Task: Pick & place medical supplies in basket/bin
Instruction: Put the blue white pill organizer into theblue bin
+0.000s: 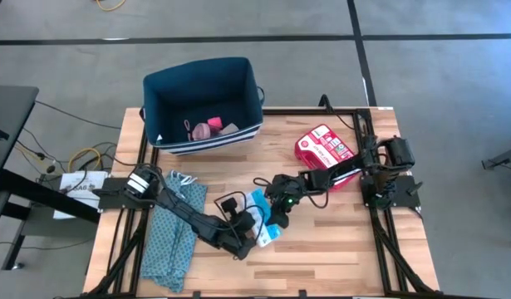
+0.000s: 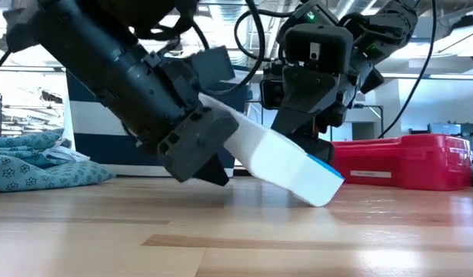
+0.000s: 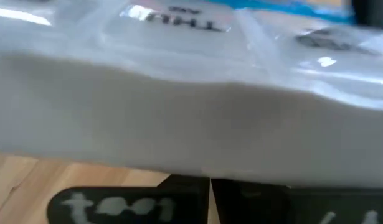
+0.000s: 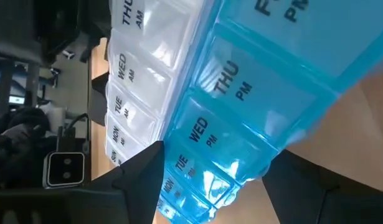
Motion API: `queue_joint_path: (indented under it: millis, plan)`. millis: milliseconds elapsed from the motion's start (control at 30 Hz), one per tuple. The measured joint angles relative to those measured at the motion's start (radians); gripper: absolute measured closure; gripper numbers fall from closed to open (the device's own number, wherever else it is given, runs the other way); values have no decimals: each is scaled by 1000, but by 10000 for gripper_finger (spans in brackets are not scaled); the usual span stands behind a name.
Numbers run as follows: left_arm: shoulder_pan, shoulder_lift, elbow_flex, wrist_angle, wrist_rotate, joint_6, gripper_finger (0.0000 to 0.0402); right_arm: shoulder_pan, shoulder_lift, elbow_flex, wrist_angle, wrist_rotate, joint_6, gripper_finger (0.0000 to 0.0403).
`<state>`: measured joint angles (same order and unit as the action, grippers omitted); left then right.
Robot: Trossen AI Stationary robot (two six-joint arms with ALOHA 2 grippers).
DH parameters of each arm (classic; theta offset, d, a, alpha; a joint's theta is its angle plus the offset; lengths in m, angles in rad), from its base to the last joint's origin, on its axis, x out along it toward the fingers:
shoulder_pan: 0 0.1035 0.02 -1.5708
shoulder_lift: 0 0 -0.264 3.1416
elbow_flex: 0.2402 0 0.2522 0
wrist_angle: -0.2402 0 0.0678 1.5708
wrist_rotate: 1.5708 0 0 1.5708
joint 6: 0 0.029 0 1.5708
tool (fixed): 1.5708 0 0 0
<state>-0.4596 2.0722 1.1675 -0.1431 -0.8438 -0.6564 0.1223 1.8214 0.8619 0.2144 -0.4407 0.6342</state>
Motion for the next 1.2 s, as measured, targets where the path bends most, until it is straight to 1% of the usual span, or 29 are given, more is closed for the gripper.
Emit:
queue_joint_path:
  millis: [100,233,300,400,600,767,867,967,1033,1067,1100,1167,1200]
  plan:
    - [-9,-28,0,2,-11,24,401,0,-2,0,24,-10,-16,162]
    - [-19,-92,1,-5,-101,46,401,2,-13,0,60,-9,-27,163]
    - [-21,-128,2,-5,-129,73,401,4,-13,0,114,-8,-34,163]
    - [-25,-179,2,-24,-127,101,401,4,-13,0,205,-17,-33,163]
    - [-24,-214,1,-39,-125,137,401,4,-16,2,237,-14,-91,163]
    - [-24,-229,1,-51,-161,153,401,-6,-21,3,257,-7,-134,163]
    - [-24,-281,1,-54,-217,157,401,-34,-62,3,275,-11,-173,163]
    - [-15,-377,12,-36,-314,213,401,-80,-140,13,304,-13,-245,163]
    - [-9,-459,31,-11,-408,295,401,-114,-191,67,306,9,-292,163]
    - [1,-503,49,10,-441,352,401,-132,-210,120,303,14,-327,163]
    - [12,-549,69,28,-454,417,401,-153,-231,182,291,18,-358,163]
    - [46,-637,116,79,-449,570,401,-199,-257,314,301,28,-402,163]
    - [73,-676,142,108,-408,641,401,-227,-261,417,311,35,-422,163]
